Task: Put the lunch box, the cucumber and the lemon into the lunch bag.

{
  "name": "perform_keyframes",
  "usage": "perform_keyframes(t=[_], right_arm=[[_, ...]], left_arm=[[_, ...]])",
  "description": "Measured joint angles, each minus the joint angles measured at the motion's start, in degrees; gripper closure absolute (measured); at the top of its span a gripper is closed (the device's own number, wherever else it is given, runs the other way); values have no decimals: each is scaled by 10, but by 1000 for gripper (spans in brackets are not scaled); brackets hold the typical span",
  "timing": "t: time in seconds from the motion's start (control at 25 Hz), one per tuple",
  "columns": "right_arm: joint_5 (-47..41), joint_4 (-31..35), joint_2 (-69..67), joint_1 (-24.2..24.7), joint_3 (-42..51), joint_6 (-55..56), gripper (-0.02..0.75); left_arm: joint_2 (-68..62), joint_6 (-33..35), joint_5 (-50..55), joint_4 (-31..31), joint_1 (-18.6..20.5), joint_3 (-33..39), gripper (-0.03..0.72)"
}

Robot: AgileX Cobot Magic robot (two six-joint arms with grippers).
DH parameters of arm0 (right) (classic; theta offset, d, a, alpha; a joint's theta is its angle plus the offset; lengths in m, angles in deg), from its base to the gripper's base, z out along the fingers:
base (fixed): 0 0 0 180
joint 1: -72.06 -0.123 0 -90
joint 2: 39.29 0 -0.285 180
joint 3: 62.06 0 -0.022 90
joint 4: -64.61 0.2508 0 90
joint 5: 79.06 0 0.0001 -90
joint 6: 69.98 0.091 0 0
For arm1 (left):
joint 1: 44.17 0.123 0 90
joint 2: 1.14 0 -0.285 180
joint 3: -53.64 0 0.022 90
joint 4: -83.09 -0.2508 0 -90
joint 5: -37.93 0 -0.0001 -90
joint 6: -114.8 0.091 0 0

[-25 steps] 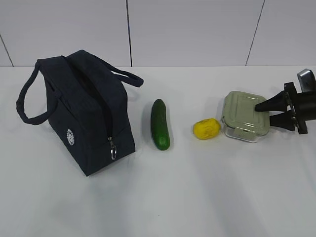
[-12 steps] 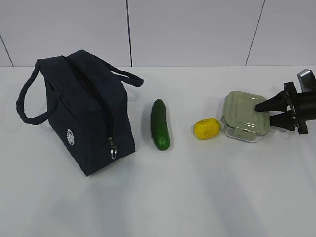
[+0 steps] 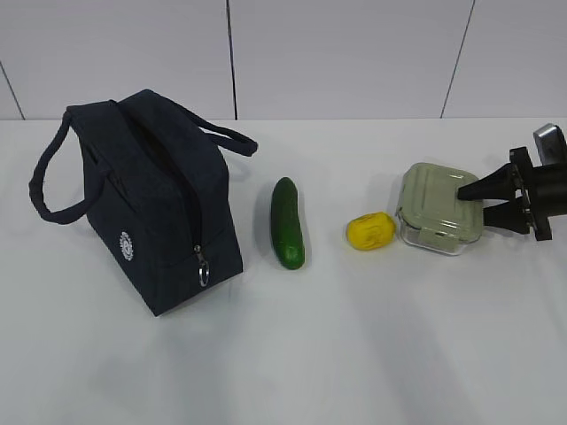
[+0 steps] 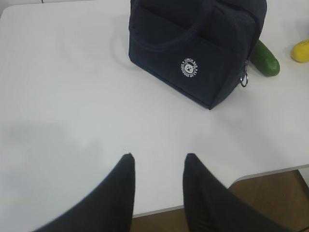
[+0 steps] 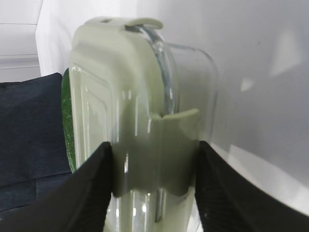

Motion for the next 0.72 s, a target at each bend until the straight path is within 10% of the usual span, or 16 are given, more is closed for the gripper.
perform_keyframes(t=[0.72], right_arm=[[14,-15,13,0,0,32,360]], left_arm=[[0,0,0,0,0,0,447]])
